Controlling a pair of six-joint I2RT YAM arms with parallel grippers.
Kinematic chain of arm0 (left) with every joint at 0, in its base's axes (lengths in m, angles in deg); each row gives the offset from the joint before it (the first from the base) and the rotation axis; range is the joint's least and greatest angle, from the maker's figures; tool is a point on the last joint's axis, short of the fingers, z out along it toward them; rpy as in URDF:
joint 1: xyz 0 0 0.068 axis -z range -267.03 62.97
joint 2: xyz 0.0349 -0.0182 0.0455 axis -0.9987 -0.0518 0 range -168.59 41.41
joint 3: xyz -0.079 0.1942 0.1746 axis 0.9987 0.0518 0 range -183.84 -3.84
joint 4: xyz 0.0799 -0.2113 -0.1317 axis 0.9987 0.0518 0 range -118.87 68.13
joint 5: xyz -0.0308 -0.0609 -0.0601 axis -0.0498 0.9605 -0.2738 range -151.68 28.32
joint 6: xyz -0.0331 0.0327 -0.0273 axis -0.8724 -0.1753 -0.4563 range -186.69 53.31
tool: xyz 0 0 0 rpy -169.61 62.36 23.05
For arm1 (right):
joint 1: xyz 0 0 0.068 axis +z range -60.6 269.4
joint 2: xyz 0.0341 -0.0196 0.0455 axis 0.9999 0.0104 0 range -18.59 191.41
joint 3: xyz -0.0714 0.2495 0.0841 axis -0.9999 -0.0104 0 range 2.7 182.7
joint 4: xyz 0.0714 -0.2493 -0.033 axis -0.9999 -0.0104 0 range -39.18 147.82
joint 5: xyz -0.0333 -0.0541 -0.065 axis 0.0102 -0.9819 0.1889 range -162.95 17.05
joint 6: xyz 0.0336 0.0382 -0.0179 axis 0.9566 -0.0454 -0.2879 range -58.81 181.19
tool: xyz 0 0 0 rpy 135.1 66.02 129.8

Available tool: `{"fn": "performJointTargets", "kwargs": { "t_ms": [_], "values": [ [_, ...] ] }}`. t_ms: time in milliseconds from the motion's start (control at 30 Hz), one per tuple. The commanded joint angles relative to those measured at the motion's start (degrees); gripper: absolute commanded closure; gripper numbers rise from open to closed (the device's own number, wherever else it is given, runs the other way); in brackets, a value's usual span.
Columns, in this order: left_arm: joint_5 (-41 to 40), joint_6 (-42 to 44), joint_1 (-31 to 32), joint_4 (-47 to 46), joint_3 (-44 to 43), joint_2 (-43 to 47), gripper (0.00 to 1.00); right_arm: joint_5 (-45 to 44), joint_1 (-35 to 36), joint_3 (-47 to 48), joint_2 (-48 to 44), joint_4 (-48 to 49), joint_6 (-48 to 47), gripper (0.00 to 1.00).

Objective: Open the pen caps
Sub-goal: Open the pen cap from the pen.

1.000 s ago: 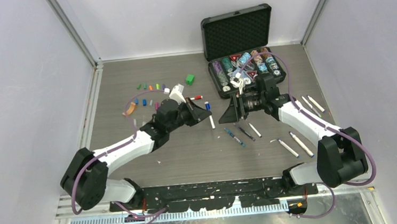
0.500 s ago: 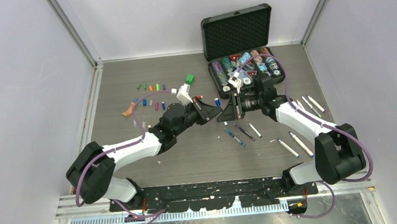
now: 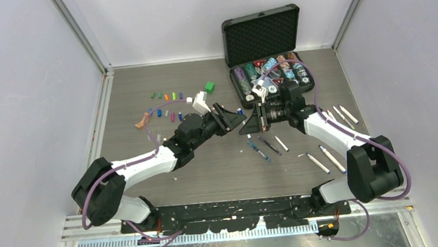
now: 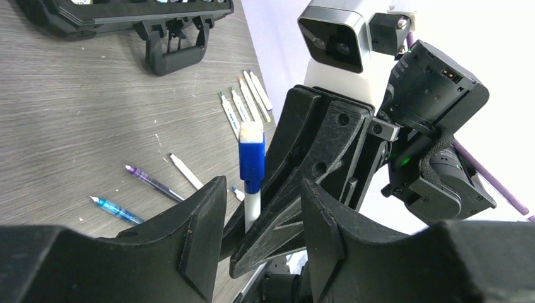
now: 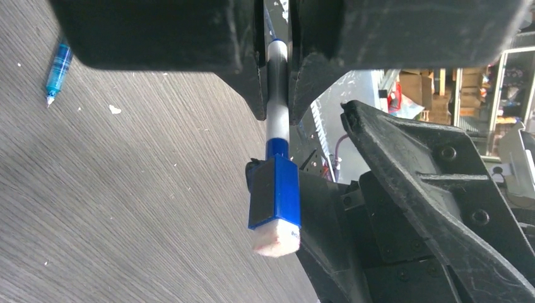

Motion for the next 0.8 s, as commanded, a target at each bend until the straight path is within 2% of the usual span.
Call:
{"fn": "performJointTargets", "kwargs": {
  "t_ms": [0, 367, 467, 533, 667, 700, 767],
  "values": [
    [-1.7, 0.5, -0.5, 0.5, -2.5, 0.7, 0.52, 1.6, 0.4, 0.6, -1.7, 1.6, -1.2, 0.99],
    [-1.7, 0.9, -1.0, -0.8, -4.8, -1.9, 0.64, 2.4, 1.3, 0.6, -1.1, 1.1, -1.6, 1.00],
    [-1.7, 0.9, -1.3, -0.9, -5.1, -2.1, 0.71, 2.4, 1.3, 0.6, -1.4, 1.0, -1.7, 1.00],
    [-1.6, 0.9, -1.4, -0.9, -5.1, -2.4, 0.79, 2.3, 1.3, 0.6, -1.4, 1.0, -1.8, 1.00],
    [-1.6, 0.8, -1.9, -1.0, -5.0, -2.5, 0.82, 2.3, 1.6, 0.7, -1.1, -0.1, -2.7, 0.99],
    [-1.6, 0.9, -2.2, -1.2, -4.9, -2.4, 0.84, 2.2, 1.7, 0.8, -1.0, -0.7, -3.2, 0.99],
    [-1.7, 0.5, -3.0, -1.4, -4.4, -2.0, 1.00, 1.7, 2.0, 1.2, -0.8, -2.5, -4.9, 1.00]
  ]
}}
